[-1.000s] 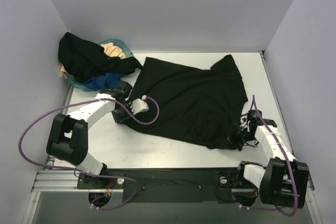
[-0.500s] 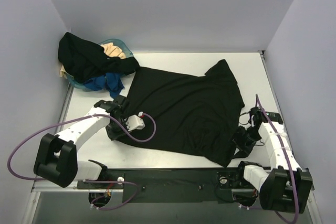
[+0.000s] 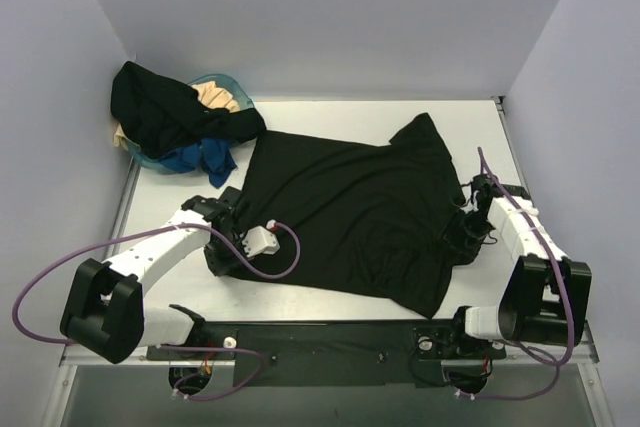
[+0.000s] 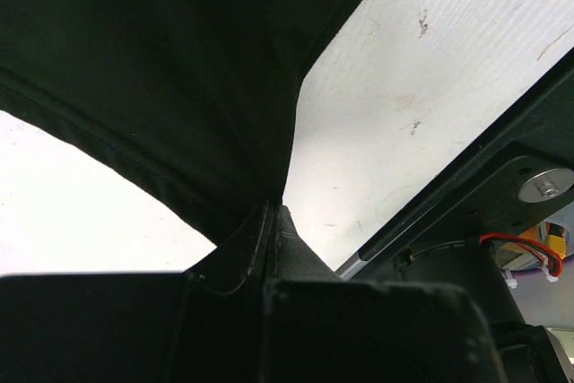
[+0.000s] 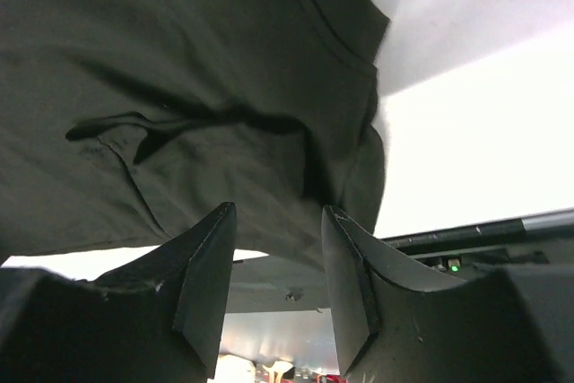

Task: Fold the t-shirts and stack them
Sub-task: Grap the side of the flattened tshirt closest away from the robot with both arms

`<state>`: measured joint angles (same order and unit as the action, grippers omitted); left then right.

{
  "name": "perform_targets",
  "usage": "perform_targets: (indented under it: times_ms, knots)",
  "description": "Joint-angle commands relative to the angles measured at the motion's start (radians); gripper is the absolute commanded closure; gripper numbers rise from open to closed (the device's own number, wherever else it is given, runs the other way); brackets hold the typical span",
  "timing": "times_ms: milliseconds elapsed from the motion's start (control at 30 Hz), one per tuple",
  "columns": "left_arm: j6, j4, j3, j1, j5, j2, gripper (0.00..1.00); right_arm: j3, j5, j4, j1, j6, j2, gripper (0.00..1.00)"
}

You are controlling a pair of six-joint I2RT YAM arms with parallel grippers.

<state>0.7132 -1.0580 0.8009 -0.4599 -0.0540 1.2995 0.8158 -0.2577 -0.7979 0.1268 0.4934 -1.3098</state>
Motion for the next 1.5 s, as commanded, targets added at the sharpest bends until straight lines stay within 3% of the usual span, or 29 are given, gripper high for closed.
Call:
perform_targets:
  times_ms: [0,167,333,367,500,533,600,700,800,900,1067,1300,1467]
  knots:
    - [-0.008,-0.010,0.041,-0.003,-0.007,0.001,1.00,-0.020,-0.038,0.117,-0.044,0.008,-0.057,0.60]
    - [-0.015,-0.010,0.047,-0.003,0.003,-0.005,1.00,-0.064,-0.029,0.169,-0.056,0.028,-0.169,0.65]
    - [-0.034,-0.005,0.060,-0.003,0.019,-0.014,1.00,-0.056,0.011,0.147,-0.044,0.014,-0.157,0.96]
    - [-0.037,0.001,0.058,-0.003,0.020,-0.013,1.00,-0.055,0.015,0.135,-0.033,0.014,-0.145,0.98]
    - [-0.044,0.013,0.060,-0.003,0.020,-0.009,1.00,-0.053,0.044,0.094,-0.007,0.017,-0.112,0.96]
    - [-0.044,0.013,0.061,-0.003,0.020,-0.008,1.00,-0.056,0.070,0.080,-0.007,0.020,-0.108,0.84]
    - [-0.043,0.013,0.061,-0.003,0.011,-0.008,1.00,-0.063,0.096,0.081,-0.009,0.020,-0.108,0.73]
    - [-0.044,0.015,0.047,-0.005,-0.016,-0.005,1.00,-0.073,0.098,0.114,-0.007,0.020,-0.137,0.71]
    - [-0.031,-0.025,0.026,-0.011,-0.085,-0.008,1.00,-0.092,0.052,0.147,-0.006,0.020,-0.190,0.80]
    - [-0.015,-0.060,0.008,-0.022,-0.113,-0.032,1.00,-0.106,0.031,0.163,0.020,0.014,-0.190,1.00]
    - [-0.017,-0.114,0.020,-0.100,-0.205,-0.069,1.00,-0.044,0.031,0.131,0.200,-0.035,-0.079,1.00]
    - [-0.075,-0.122,0.113,-0.109,-0.166,-0.063,1.00,0.209,-0.009,-0.029,0.241,-0.111,0.041,1.00]
    - [-0.066,-0.143,0.104,-0.106,-0.142,-0.077,1.00,0.229,0.006,-0.110,0.254,-0.099,0.115,1.00]
